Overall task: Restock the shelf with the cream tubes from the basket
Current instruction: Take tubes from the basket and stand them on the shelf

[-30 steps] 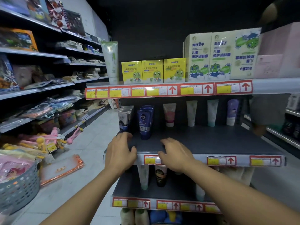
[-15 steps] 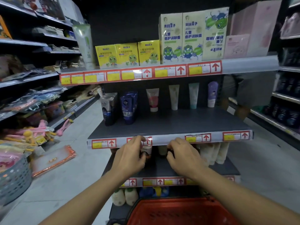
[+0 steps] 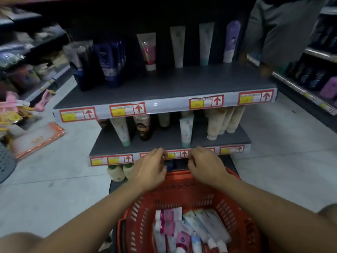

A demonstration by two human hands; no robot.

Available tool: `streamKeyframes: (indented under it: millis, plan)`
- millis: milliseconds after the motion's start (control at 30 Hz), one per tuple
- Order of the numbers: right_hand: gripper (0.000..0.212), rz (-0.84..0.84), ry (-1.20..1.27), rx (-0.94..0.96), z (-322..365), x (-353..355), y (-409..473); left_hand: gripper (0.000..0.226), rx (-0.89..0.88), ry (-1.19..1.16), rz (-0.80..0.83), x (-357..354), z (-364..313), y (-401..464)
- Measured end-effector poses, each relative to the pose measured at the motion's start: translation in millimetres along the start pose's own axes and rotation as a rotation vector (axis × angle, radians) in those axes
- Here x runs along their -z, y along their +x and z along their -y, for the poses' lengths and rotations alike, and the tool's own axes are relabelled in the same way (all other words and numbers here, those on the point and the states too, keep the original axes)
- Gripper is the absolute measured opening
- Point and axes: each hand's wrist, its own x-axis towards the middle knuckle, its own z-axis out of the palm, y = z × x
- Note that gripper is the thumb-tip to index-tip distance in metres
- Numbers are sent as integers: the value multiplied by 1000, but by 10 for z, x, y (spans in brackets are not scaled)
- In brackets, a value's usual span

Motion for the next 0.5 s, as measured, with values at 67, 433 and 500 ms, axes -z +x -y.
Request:
streamKeyframes:
  millis: [67, 433, 500]
  plan:
    - [17, 51, 13, -20, -86, -146, -55, 33, 10, -22, 52, -207, 49, -46]
    - [33, 466, -14, -271, -505, -1032, -559, 28, 202, -100, 440, -1325, 309, -403]
    - [38, 551, -16, -349, -618, -1193, -670, 24, 244, -112, 514, -1505, 332, -476]
